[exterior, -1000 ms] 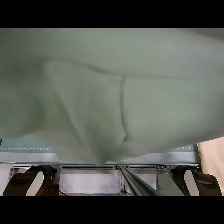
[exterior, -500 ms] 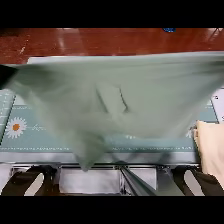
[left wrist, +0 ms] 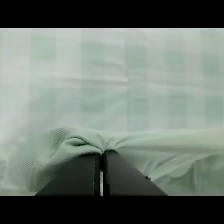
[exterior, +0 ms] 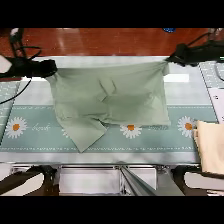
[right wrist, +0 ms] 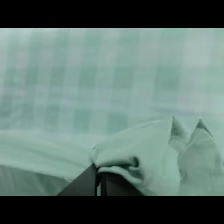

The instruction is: Fold the shirts.

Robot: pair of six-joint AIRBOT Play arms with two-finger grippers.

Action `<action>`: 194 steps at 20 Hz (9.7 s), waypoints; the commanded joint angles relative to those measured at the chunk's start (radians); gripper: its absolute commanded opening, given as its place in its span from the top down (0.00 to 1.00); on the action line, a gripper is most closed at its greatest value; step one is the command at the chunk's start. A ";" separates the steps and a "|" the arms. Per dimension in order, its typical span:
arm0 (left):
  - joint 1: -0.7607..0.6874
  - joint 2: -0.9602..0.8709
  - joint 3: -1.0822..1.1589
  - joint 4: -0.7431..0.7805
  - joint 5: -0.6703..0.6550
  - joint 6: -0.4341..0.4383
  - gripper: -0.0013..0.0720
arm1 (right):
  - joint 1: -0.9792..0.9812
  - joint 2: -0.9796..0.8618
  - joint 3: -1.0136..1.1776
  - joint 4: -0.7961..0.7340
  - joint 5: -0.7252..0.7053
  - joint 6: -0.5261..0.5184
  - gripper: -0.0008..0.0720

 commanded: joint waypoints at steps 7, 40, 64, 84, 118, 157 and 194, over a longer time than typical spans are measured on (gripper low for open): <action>0.073 -0.213 0.168 -0.101 -0.130 -0.018 0.29 | -0.109 -0.236 0.139 0.167 0.054 0.095 0.42; 0.348 -0.128 -0.500 -0.614 -0.205 0.305 0.95 | -0.613 0.526 -1.058 -0.064 0.147 -0.040 0.43; 0.349 0.027 0.073 -0.701 -0.356 0.300 0.95 | -0.166 0.234 -0.186 0.115 0.126 -0.060 0.96; 0.015 0.665 0.794 0.270 -0.557 -0.021 0.95 | -0.165 0.901 0.418 -0.475 0.490 0.195 0.96; 0.015 -0.554 0.525 0.034 -0.474 -0.035 0.95 | -0.211 -0.237 -0.013 0.078 0.207 -0.076 0.96; 0.506 0.308 -0.898 -0.383 -0.309 0.170 0.29 | -0.346 0.586 -1.031 0.241 0.101 -0.180 0.43; 0.307 0.153 -0.480 -0.413 -0.301 0.259 0.95 | -0.346 0.356 -0.766 0.085 0.033 -0.144 0.96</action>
